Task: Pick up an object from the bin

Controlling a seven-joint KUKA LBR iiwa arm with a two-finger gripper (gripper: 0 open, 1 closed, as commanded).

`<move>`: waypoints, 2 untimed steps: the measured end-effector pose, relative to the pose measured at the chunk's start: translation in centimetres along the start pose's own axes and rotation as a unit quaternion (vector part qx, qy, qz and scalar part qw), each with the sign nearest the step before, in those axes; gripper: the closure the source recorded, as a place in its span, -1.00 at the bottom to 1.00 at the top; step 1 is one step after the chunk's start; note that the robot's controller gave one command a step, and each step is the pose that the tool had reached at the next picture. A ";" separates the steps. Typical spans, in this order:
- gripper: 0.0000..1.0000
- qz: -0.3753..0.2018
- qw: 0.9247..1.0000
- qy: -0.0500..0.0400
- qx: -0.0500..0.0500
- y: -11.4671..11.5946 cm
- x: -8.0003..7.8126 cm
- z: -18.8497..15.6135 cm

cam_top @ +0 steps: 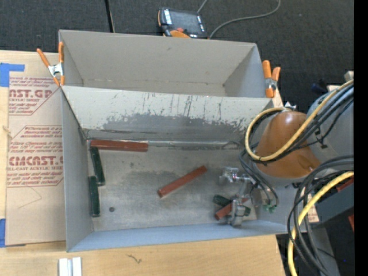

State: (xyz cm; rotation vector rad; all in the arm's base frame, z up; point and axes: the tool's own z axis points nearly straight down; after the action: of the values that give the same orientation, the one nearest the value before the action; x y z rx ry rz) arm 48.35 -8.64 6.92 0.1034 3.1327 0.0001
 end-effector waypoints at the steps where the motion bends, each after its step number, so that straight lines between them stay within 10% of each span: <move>1: 1.00 0.000 1.000 0.003 0.000 0.0 0.2 0.1; 2: 1.00 0.000 1.000 0.003 0.000 0.0 0.1 -2.2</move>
Offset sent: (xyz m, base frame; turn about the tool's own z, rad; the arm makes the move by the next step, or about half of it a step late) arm 0.0000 0.0000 0.0000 0.0000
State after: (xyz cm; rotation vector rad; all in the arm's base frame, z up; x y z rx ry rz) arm 48.23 -8.59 9.12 0.1026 3.1384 0.0001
